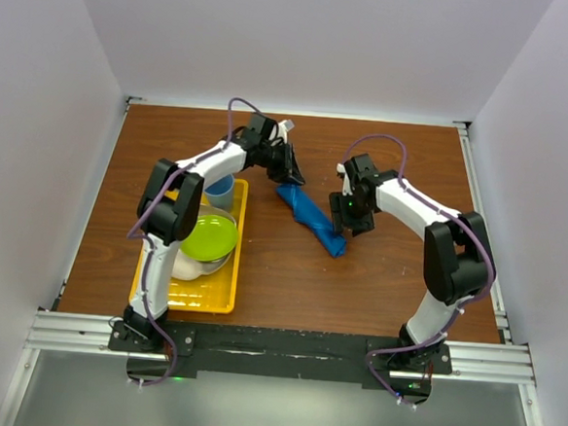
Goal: Fold the napkin, place the utensils inside, and roll it up
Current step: Roll the napkin with the utensil
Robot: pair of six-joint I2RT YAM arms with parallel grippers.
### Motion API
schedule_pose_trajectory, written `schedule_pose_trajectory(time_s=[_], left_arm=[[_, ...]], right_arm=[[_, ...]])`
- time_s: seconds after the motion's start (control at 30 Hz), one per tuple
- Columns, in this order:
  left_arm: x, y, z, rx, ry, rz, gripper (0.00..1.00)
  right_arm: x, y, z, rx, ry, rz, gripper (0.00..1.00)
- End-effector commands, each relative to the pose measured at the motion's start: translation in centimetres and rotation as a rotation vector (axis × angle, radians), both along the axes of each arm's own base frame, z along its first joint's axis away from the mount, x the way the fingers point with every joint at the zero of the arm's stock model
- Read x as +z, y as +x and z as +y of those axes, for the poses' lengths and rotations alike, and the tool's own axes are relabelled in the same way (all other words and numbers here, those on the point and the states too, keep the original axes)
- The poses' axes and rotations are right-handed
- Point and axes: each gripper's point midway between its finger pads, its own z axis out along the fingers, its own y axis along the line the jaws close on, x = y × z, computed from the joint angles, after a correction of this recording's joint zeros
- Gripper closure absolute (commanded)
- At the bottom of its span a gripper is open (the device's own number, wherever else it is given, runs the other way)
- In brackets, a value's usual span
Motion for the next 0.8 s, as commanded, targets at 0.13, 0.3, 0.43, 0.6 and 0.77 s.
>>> schedule_pose_trajectory(time_s=[0.13,0.3,0.43,0.6,0.77], left_arm=[[-2.4,-0.8,1.5,-0.028,0.07,-0.026,0.81],[-0.9,0.0,1.8,-0.033,0.112,-0.073,0.8],[0.8,0.4,1.8,-0.024,0.129,-0.107,0.8],[3.3,-0.6,1.4,-0.033,0.129,-0.13,0.79],[6.4,-2.3,1.9,-0.014,0.1,-0.147,0.77]], right_arm=[[-1.6,-0.5,-0.5,-0.043,-0.014,0.015,0.51],[-1.6,-0.7,-0.4,-0.045,-0.009,0.012,0.62],[-2.2,-1.0,-0.5,-0.06,-0.008,0.019,0.73],[-4.0,-1.5,-0.5,-0.094,0.001,0.047,0.82],[-1.6,-1.0,0.3,-0.087,0.012,0.016,0.78]])
